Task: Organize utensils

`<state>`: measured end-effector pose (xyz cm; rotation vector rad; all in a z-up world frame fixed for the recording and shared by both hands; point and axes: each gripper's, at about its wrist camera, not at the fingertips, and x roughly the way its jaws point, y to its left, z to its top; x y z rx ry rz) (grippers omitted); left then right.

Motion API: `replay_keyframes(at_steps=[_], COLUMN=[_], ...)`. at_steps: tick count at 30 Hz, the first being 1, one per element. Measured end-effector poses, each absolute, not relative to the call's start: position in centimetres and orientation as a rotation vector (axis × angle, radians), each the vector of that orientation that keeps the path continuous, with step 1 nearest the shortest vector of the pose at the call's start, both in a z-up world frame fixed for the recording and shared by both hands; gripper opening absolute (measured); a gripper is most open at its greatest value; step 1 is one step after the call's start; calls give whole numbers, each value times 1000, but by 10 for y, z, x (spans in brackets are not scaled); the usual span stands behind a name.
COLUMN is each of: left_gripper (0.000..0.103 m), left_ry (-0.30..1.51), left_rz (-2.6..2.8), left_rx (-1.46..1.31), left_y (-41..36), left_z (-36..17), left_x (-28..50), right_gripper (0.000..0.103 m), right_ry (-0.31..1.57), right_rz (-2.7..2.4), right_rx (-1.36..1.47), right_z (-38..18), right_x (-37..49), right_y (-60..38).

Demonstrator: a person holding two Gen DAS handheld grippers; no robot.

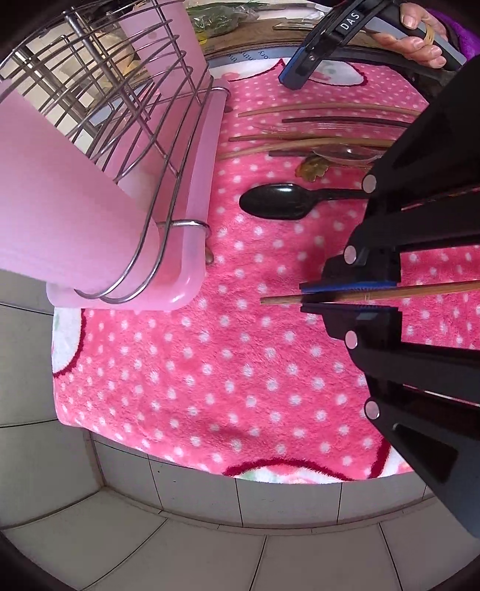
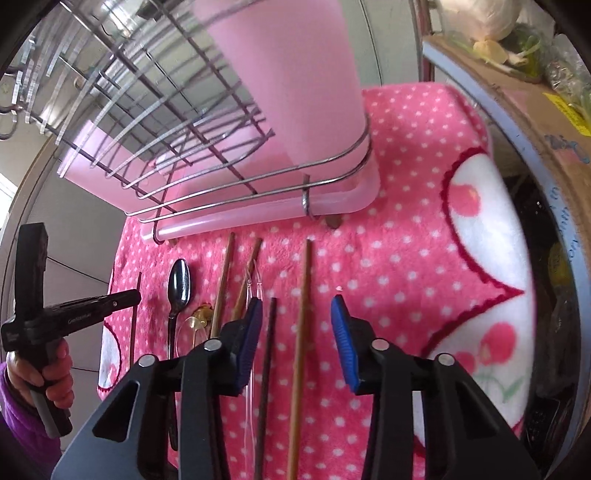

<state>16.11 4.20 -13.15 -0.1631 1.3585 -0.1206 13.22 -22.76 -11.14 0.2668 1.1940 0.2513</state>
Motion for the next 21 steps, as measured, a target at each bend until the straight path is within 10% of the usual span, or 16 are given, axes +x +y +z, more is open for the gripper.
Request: replay_keyframes(at_steps=[9, 21], left_gripper=[6, 6], left_ry=[1405, 1367], left_rz=[-142, -129], left_rx=[-90, -3], left_y=[40, 15], left_z=[-149, -151], left_x=[164, 165], right_gripper=[37, 6], right_ry=[1257, 1226], right_rz=[187, 180], right_rx=[138, 106], right_z=[-127, -134], right_x=[154, 155], right_y=[-196, -189])
